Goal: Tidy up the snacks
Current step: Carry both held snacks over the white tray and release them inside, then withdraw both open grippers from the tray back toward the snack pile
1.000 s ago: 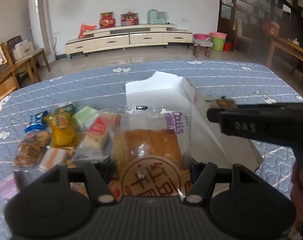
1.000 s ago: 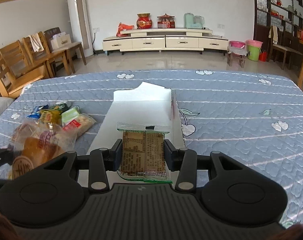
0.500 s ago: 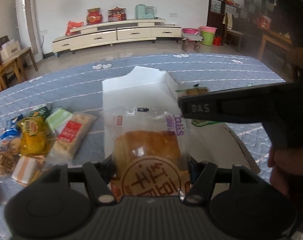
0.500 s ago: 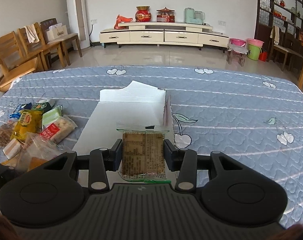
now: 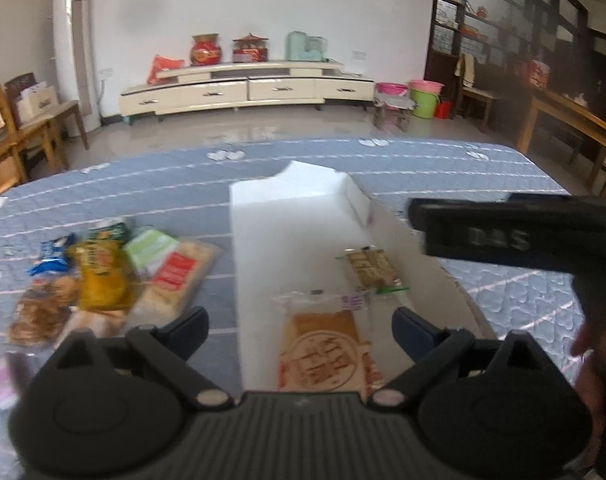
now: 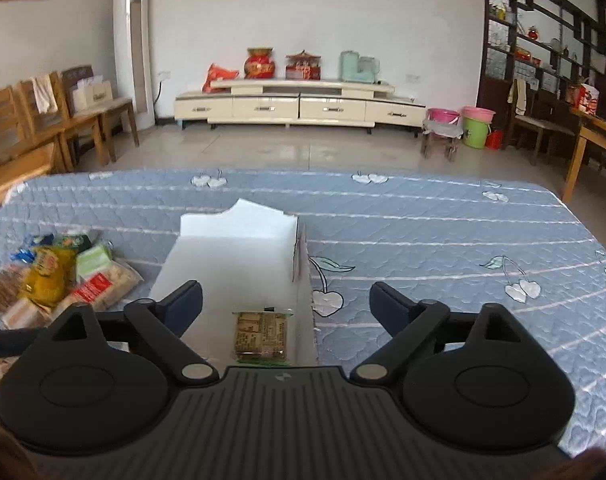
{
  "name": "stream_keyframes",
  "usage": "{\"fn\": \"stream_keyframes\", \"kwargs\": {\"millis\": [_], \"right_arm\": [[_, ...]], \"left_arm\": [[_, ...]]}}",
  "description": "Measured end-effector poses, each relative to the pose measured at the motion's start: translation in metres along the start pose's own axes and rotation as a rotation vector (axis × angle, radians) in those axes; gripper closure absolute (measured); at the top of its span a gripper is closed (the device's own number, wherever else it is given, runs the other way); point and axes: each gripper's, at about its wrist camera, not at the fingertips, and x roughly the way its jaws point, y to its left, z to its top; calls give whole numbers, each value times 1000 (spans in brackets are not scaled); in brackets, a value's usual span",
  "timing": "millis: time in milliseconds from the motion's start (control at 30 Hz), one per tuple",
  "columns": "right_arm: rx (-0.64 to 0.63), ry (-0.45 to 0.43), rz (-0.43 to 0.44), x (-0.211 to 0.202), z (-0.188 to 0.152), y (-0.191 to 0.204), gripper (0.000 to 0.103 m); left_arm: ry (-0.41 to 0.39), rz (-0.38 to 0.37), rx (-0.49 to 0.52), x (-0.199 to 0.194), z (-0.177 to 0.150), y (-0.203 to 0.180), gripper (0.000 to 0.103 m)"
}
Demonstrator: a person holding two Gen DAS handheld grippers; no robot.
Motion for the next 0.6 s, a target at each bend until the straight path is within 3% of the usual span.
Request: {"fn": "stream_keyframes", "kwargs": {"millis": [600], "right_arm": [[24, -18, 33, -58, -24, 35, 0]], "left_arm": [[-15, 138, -33, -60, -18, 53, 5]]}}
